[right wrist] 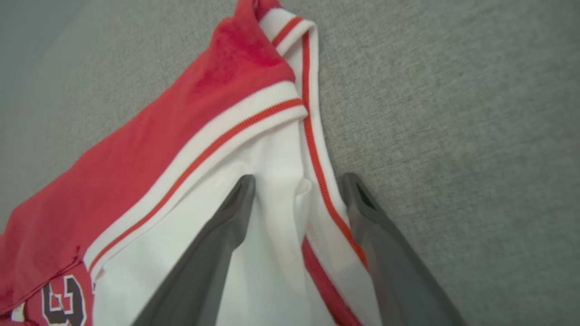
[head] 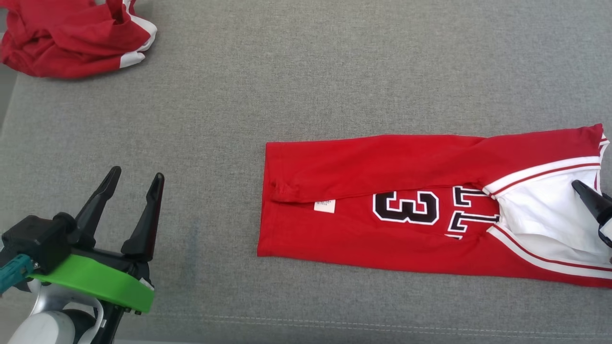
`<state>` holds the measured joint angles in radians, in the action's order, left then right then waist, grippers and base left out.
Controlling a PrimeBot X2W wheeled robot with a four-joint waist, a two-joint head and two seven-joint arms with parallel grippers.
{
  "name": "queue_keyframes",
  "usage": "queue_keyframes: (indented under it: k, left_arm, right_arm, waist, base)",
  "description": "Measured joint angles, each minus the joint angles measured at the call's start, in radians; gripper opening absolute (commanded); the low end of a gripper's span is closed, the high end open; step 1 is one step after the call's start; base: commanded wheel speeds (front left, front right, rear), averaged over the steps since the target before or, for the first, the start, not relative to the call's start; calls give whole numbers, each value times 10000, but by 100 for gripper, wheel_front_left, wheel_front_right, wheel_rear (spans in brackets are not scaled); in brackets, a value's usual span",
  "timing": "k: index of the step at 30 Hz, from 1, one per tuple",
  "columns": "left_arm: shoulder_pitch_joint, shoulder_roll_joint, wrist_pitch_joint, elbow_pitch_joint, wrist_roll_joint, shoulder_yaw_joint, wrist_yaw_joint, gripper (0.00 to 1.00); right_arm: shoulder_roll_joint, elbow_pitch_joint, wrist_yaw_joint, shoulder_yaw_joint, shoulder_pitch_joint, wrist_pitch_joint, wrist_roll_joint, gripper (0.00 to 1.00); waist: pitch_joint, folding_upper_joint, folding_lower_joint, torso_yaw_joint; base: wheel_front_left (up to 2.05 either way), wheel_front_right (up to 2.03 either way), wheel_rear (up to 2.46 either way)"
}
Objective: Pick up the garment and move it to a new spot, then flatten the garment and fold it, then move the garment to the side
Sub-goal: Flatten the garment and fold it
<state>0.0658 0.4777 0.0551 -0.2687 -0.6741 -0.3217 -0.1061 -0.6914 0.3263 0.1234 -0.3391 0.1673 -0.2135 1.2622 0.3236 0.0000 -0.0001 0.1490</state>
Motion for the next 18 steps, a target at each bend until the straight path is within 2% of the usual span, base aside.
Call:
queue_keyframes:
  k: [3, 4, 5, 6, 7, 10, 13, 18]
  left_arm:
    - [-118, -31, 35, -75, 0, 38, -2, 100]
    - [-154, -31, 71, -82, 0, 67, -6, 100]
    - [-154, -31, 71, -82, 0, 67, -6, 100]
    - [-168, -31, 86, -119, 0, 105, -6, 100]
    - [-182, -31, 86, -159, 0, 134, -6, 100]
    - [-269, -25, 88, -284, 0, 245, -8, 100]
    - [-291, -19, 88, -328, 0, 265, -8, 100]
    - [-303, -19, 127, -368, 0, 476, -10, 100]
  right_arm:
    - [13, 173, 0, 46, 12, -92, 109, 100]
    - [38, 236, -2, 61, 44, -113, 176, 84]
    - [38, 236, -2, 61, 44, -113, 176, 47]
    - [100, 316, -13, 113, 88, -117, 276, 29]
    - [146, 343, -13, 151, 103, -119, 343, 0]
    - [224, 391, -58, 188, 184, -163, 447, 0]
    - [523, 408, -267, 288, 390, -261, 756, 0]
    - [596, 472, -525, 577, 500, -443, 1244, 0]
  waist:
    - [-27, 0, 0, 73]
    - [-27, 0, 0, 74]
    - [-27, 0, 0, 74]
    - [-16, 0, 0, 69]
    - [-9, 0, 0, 62]
    - [17, 0, 1, 30]
    - [54, 0, 0, -58]
    - [43, 0, 1, -253]
  base:
    - [0, 0, 0]
    - [0, 0, 0]
    - [0, 0, 0]
    - [0, 0, 0]
    - [0, 0, 0]
    - [0, 0, 0]
    - [0, 0, 0]
    - [0, 0, 0]
